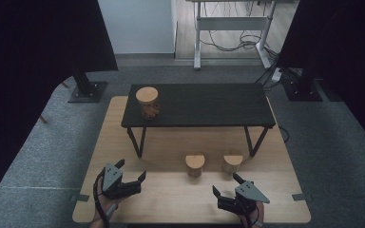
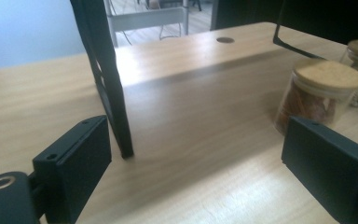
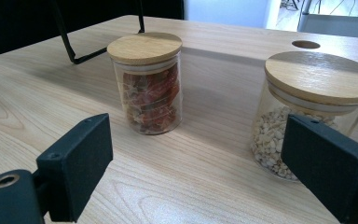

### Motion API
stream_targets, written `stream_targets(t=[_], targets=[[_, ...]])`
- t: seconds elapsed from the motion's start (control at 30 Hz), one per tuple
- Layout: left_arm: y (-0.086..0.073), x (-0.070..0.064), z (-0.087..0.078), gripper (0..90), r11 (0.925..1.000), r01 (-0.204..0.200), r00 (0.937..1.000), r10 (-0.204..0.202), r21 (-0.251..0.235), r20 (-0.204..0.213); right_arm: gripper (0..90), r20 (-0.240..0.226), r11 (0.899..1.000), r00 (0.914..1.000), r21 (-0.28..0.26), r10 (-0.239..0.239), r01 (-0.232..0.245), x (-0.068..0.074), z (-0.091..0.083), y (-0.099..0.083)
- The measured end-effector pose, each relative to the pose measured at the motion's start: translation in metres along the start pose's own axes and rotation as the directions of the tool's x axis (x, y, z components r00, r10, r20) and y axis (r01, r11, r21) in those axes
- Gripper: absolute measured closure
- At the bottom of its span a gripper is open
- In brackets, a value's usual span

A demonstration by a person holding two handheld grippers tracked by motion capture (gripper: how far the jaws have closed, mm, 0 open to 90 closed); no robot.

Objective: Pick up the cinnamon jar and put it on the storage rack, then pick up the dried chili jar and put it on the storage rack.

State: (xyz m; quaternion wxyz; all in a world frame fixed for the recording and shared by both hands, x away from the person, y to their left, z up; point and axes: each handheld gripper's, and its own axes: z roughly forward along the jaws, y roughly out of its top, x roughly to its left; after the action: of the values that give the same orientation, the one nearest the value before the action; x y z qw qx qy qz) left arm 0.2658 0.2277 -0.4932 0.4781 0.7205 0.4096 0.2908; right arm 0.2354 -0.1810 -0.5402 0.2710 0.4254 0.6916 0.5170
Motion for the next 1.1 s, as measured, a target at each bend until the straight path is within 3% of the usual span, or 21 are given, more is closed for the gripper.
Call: stream_targets(t=[0.3,0.5,0.73,0.9,1.03,1.1], targets=[[-0.016,-0.008,0.003,8.2,0.9996,0.000,0.9992,-0.001,0.028,0.039,8.5,-0.007,1.000,0.9998,0.005,-0.017,0.017,0.003,0.002,0.000],[-0.018,-0.021,0.007,7.6,0.9984,-0.040,0.9978,0.038,0.041,0.054,8.3,-0.007,1.000,0.9996,-0.006,-0.028,0.028,0.004,-0.001,0.001],[-0.024,-0.017,0.013,7.6,0.9989,-0.001,0.9969,-0.003,0.047,0.079,8.3,-0.010,0.999,0.9990,0.000,-0.044,0.044,0.006,0.003,0.001],[-0.026,-0.020,0.017,7.7,0.9970,-0.039,0.9953,0.033,0.066,0.091,8.1,-0.012,0.999,0.9988,0.006,-0.048,0.048,0.011,0.007,0.002],[-0.025,-0.018,0.017,8.2,0.9975,-0.033,0.9949,0.027,0.061,0.097,8.0,-0.012,0.998,0.9983,0.014,-0.057,0.057,0.015,0.013,0.004],[-0.025,-0.016,0.017,8.3,0.9977,-0.031,0.9949,0.025,0.061,0.097,8.1,-0.033,0.999,0.9988,0.014,-0.037,0.037,0.015,0.017,0.006]])
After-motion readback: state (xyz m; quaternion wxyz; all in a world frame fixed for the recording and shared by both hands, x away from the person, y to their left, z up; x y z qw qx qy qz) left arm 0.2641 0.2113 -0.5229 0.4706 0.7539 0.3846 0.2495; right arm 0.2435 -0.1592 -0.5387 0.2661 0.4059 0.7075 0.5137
